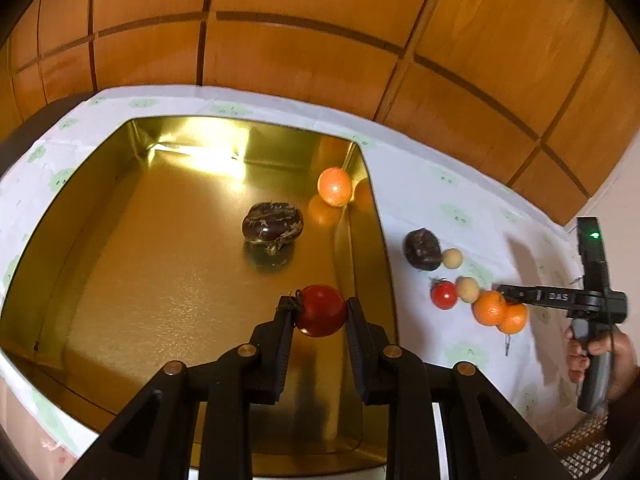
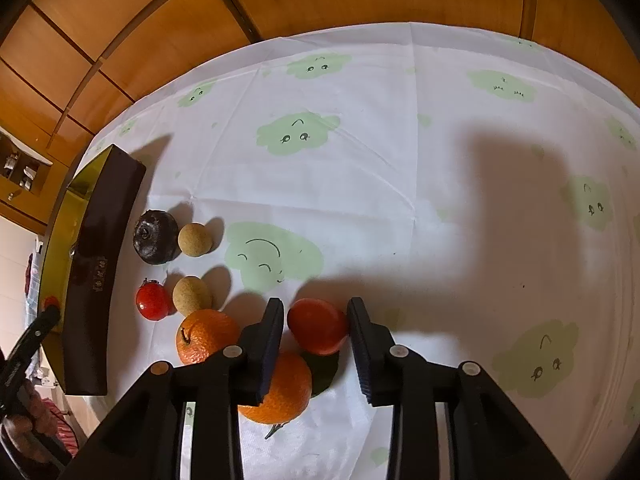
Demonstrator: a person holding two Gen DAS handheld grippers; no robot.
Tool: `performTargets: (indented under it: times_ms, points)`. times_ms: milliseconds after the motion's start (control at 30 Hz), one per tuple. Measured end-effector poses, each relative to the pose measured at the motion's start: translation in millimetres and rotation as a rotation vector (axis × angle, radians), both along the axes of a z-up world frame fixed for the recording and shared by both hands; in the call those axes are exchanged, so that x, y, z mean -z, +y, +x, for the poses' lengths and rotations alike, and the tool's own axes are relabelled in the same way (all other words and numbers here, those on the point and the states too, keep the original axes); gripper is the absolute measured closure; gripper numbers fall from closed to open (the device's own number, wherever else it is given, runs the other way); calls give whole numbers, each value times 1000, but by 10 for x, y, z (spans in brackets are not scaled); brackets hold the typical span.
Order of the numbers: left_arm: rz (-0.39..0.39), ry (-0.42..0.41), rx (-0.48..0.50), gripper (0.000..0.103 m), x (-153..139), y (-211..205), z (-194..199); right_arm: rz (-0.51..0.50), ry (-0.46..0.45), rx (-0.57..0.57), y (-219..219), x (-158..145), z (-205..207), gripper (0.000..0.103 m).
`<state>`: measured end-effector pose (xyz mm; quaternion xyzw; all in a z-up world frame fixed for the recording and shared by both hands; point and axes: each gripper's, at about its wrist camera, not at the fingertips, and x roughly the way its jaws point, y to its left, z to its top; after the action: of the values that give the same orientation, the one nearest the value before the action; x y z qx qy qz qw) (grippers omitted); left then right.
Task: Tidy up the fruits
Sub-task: 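Place the cherry tomato in the gold tray with the left tool while the right tool grasps a tangerine, then carry the tangerine toward the gold tray with the right tool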
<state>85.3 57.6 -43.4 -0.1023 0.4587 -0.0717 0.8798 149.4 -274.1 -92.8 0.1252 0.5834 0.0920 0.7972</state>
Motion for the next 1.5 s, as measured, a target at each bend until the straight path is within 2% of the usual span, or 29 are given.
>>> performTargets:
  times_ms: [167,267,367,400,500,633,700,900,1133,1233,1300,1500]
  points:
    - [39,38,-4,77,98,-53,76,39,38,-5,9,-10,-1,64]
    - [45,61,-13,77,163,-46,107,97,77,-17,15,-10,-18,62]
    - [62,69,-16,77,188,-40,114,89,91,-39,44,-31,-62,44]
    - [63,70,-19,77,191,-33,119,93,94,-50,56,-43,-79,42]
    - [75,77,-32,77,200,0,158,94,101,-98,133,-81,-141,42]
    - [96,92,-28,77,233,-4,217,11,54,-142,252,-140,-200,43]
    - [106,104,-20,77,260,-27,257,-28,41,-164,287,-156,-227,61]
    - [78,145,-11,77,326,-60,361,-113,22,-233,421,-174,-303,61]
    - [80,138,-9,77,311,-106,468,-112,34,-239,443,-170,-315,60]
    - [79,124,-10,70,296,-116,471,-107,67,-239,381,-122,-311,60]
    - [76,106,-20,54,260,-112,464,-123,79,-249,404,-69,-311,60]
    - [101,24,-51,53,115,-54,249,-153,56,-267,420,-72,-371,61]
